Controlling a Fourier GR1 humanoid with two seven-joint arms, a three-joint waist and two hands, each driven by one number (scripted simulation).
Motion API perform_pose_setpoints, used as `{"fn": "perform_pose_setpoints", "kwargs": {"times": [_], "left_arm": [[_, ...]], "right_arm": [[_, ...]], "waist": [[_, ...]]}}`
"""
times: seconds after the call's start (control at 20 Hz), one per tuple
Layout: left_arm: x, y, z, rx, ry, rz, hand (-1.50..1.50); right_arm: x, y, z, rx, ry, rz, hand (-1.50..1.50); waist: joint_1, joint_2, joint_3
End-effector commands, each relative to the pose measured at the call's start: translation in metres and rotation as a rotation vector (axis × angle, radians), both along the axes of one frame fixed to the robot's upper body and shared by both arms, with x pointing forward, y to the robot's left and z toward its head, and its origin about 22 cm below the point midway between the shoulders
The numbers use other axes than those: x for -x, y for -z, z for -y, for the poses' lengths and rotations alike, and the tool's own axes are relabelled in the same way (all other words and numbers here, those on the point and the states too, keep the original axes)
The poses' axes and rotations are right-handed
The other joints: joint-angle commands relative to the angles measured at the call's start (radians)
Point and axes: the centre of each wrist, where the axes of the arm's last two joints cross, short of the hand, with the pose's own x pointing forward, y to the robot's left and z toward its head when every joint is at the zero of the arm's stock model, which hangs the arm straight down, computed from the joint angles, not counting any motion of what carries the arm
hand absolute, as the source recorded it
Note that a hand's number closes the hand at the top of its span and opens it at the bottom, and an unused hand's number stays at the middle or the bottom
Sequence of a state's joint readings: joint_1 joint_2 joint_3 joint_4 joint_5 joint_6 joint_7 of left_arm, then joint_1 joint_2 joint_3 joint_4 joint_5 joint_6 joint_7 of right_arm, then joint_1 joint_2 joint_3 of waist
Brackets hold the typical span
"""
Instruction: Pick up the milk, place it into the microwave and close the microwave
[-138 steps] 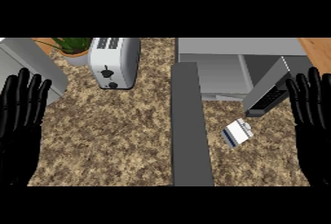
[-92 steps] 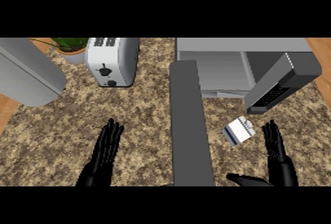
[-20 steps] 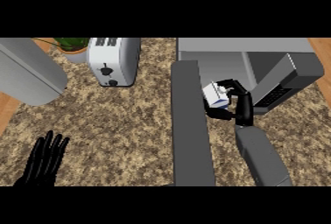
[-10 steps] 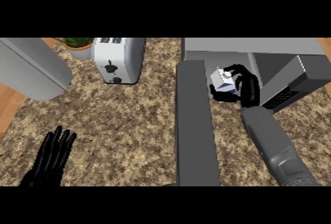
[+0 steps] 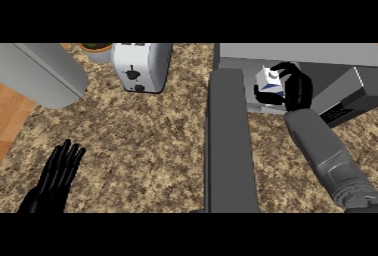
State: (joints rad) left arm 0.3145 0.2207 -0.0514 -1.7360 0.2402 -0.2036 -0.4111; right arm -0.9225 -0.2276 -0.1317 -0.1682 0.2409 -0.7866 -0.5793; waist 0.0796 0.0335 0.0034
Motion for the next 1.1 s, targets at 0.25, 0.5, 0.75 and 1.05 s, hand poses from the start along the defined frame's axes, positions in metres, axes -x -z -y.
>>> {"fn": "perform_pose_setpoints", "kwargs": {"times": [0.25, 0.5, 0.75, 1.05], "left_arm": [[-0.010, -0.007, 0.012, -0.063, 0.013, 0.016, -1.50], [-0.010, -0.004, 0.015, -0.075, 0.045, 0.013, -1.50], [-0.006, -0.005, 0.010, -0.060, 0.057, 0.009, -1.50], [-0.016, -0.004, 0.019, -0.042, 0.076, 0.022, -1.50]], "right_arm": [[-0.009, -0.018, 0.020, 0.143, 0.107, 0.013, -1.50], [-0.005, -0.008, 0.011, 0.168, 0.089, -0.029, -1.50], [-0.009, -0.013, 0.005, 0.107, -0.036, -0.053, -1.50], [-0.003, -0.001, -0.012, 0.000, -0.141, -0.023, -1.50]], "waist": [[0.036, 0.017, 0.002], [0.041, 0.020, 0.002], [0.040, 0.015, 0.003], [0.026, 0.017, 0.004]]}}
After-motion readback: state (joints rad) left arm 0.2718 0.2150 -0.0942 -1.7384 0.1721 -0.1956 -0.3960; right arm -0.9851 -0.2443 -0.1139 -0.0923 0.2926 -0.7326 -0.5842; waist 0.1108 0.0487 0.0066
